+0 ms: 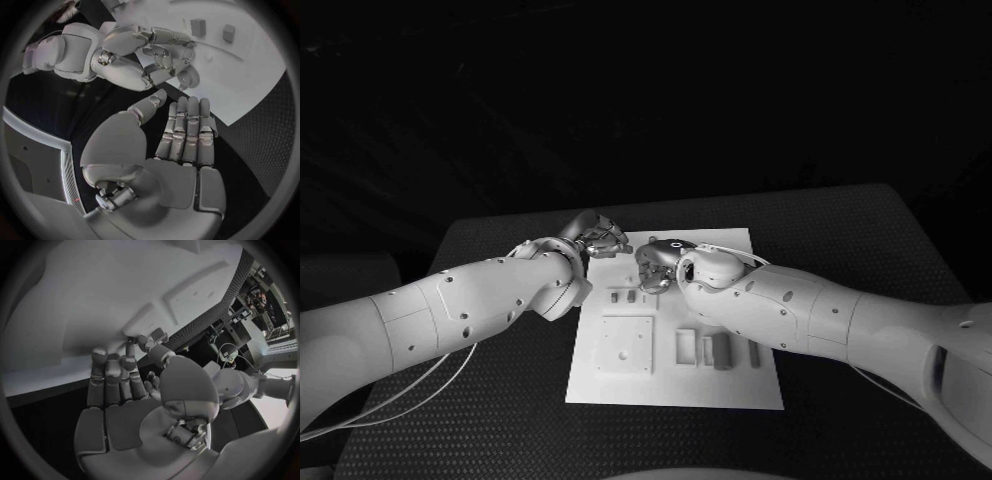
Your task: Assemble the parts on the task board
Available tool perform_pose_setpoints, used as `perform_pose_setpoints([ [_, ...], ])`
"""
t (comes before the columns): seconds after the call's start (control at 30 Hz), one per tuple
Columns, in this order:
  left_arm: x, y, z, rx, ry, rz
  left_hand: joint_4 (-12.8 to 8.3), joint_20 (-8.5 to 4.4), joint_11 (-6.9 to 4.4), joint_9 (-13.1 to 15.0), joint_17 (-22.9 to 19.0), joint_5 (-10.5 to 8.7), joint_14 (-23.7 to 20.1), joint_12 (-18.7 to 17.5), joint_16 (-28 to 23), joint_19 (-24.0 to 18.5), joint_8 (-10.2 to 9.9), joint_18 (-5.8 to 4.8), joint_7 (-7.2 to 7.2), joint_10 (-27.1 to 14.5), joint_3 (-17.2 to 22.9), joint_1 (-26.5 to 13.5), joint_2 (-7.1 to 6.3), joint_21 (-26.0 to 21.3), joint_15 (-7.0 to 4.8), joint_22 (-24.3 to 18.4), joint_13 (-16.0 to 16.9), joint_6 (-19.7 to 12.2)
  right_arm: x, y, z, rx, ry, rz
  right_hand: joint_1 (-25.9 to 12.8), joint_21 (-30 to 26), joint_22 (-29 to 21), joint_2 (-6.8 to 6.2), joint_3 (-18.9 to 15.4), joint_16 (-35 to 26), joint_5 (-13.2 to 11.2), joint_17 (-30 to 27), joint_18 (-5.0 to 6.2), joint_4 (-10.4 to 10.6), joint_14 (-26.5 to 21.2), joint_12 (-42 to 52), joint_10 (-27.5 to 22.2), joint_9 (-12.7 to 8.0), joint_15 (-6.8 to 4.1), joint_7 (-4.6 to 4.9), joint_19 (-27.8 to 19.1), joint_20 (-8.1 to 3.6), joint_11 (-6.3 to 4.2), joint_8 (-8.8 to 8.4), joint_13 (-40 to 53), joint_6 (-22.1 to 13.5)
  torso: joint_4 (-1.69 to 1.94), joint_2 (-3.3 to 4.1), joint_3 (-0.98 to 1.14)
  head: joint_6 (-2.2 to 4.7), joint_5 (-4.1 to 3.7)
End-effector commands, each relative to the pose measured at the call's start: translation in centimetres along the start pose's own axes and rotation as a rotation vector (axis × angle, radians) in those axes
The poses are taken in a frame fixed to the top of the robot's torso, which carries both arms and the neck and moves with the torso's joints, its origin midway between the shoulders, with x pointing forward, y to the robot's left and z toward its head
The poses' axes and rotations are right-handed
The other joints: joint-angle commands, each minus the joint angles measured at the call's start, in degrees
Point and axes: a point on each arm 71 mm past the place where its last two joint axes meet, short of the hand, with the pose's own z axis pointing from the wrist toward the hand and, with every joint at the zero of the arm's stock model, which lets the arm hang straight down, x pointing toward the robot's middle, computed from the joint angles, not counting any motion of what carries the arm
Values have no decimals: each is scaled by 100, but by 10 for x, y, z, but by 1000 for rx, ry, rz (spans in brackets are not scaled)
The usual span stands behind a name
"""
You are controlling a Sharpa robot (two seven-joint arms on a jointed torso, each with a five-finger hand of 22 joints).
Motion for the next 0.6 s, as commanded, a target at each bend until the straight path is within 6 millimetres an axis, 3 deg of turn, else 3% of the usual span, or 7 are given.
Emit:
perform_pose_setpoints([
  [0.03,0,-2,0,14,-2,-5,29,-10,0,-10,11,-11,19,-32,-16,21,-11,-9,20,34,11,-24,40,-17,17,-7,-10,-30,6,-3,0,10,18,-23,-12,-5,87,53,-21,18,-14,-3,39,-24,-17,10,-28,-8,-18,69,-35,-3,-20,4,5,124,-2,1,-4,-9,15],
  [0.6,-1,-1,0,10,1,-4,32,-8,2,-14,13,-11,17,-35,-19,19,-9,-10,21,33,11,-27,45,-17,19,-10,-12,-34,5,-6,-1,17,-1,-23,-12,0,84,188,-15,19,-10,-6,39,-5,-8,9,-15,-2,-32,56,-28,1,-34,13,-1,145,-6,-1,0,-7,22],
])
